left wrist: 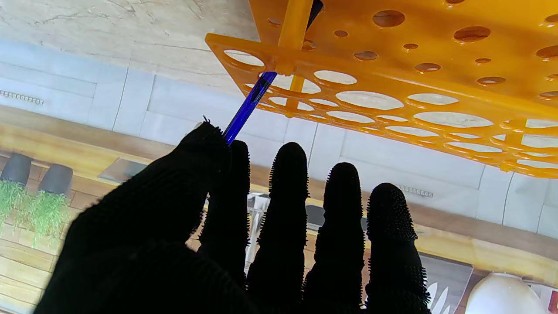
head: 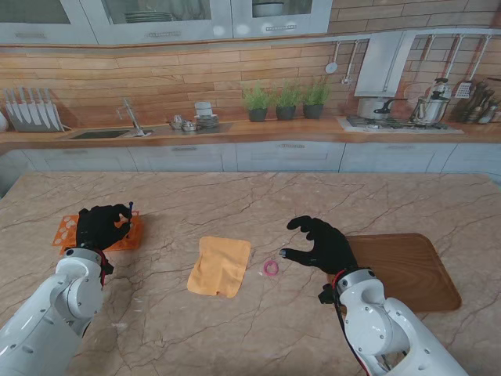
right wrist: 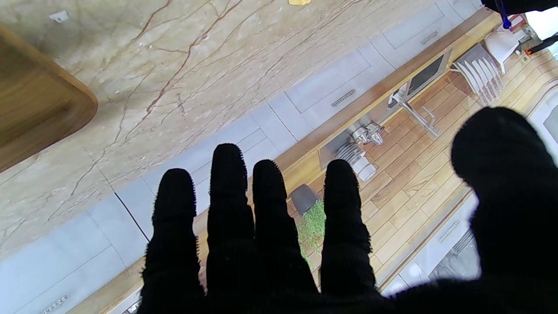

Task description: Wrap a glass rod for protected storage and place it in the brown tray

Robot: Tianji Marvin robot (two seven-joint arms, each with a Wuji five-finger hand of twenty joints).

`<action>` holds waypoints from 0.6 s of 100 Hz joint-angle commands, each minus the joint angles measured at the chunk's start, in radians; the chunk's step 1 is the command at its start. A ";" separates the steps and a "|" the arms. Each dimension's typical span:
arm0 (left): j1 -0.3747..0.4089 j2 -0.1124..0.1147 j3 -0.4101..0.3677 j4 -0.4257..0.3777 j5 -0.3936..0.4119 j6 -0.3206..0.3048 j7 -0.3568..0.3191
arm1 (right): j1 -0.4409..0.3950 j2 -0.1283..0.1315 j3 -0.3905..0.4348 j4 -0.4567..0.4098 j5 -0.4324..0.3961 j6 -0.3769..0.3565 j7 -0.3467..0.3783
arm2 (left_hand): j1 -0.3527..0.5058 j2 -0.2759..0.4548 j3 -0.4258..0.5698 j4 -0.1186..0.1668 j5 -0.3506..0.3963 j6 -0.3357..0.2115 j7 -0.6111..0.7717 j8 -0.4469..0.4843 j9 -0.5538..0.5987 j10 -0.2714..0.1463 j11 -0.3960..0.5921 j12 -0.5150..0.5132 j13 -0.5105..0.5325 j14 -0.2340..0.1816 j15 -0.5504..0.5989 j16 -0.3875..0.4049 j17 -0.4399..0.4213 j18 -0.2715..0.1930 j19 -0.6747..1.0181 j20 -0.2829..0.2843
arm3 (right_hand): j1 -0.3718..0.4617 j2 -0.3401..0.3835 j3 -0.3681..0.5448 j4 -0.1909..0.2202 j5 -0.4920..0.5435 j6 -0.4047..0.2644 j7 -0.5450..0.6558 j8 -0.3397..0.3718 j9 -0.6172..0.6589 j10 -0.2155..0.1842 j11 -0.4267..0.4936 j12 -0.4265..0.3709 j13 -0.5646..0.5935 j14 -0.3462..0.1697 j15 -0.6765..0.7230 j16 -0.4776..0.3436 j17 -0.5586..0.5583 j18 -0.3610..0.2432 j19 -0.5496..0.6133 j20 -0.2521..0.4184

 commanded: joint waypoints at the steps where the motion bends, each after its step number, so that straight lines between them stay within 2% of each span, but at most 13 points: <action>1: 0.003 -0.002 0.004 0.003 -0.001 0.005 -0.003 | -0.007 -0.007 -0.005 -0.008 0.002 0.004 -0.004 | 0.038 -0.010 -0.010 -0.023 0.013 -0.029 0.039 -0.003 0.022 -0.024 -0.017 0.022 0.018 0.007 0.013 -0.004 -0.001 0.022 0.002 -0.011 | 0.003 -0.023 -0.017 0.008 0.014 -0.018 -0.011 0.006 0.014 -0.014 -0.004 0.004 0.014 -0.012 0.005 0.010 -0.007 -0.002 -0.002 0.024; 60: -0.003 -0.004 0.015 0.017 0.000 0.018 0.014 | -0.011 -0.010 -0.012 -0.011 0.007 0.021 -0.018 | 0.077 0.043 -0.013 -0.014 0.063 -0.003 0.091 -0.027 0.124 -0.022 -0.061 0.047 0.077 0.021 0.054 0.001 0.026 0.034 0.025 -0.020 | -0.001 -0.005 -0.018 0.008 0.022 -0.019 -0.013 0.007 0.018 -0.012 -0.005 0.004 0.011 -0.012 0.003 0.010 -0.010 -0.001 -0.004 0.025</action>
